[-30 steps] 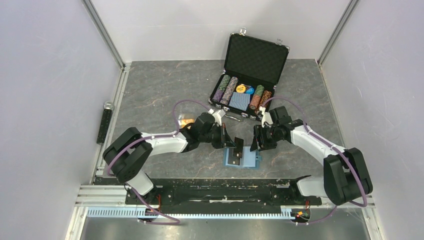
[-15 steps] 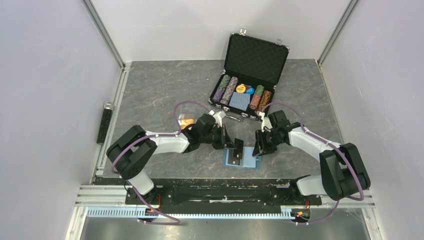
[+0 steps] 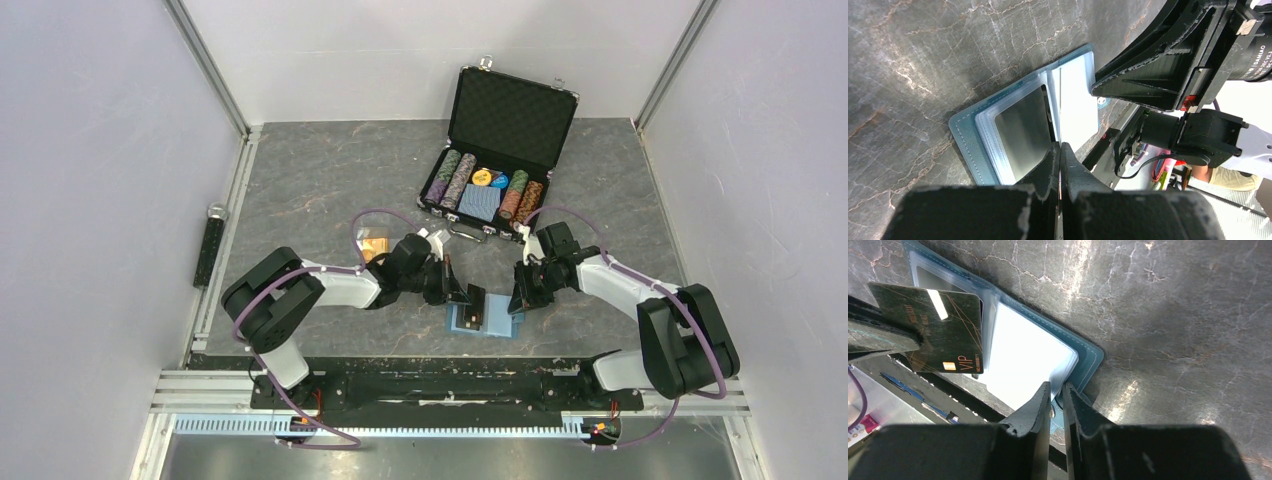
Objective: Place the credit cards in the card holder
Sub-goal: Insert the credit card into the card holder.
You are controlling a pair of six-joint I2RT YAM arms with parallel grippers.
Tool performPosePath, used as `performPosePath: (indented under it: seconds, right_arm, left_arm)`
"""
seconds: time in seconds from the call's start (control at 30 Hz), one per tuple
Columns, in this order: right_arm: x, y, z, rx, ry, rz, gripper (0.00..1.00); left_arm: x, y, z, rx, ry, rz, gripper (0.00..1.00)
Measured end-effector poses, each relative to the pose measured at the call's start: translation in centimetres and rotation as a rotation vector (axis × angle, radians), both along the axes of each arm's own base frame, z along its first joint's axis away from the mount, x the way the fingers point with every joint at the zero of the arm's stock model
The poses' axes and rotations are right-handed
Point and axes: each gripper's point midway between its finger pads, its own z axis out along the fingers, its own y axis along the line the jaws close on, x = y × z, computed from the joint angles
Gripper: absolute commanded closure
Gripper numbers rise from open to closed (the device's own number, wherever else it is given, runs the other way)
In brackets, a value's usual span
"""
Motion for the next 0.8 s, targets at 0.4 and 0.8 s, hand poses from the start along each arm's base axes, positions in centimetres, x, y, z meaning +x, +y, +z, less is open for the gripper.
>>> performPosePath:
  seconds: [0.4, 0.8]
  right_arm:
    - [0.01, 0.01, -0.07, 0.002, 0.000, 0.000, 0.88]
    - [0.02, 0.02, -0.09, 0.003, 0.001, -0.001, 0.89]
  left_arm:
    - [-0.46, -0.49, 0.01, -0.021, 0.006, -0.027, 0.98]
    - [-0.43, -0.99, 0.48, -0.051, 0.044, 0.001, 0.98]
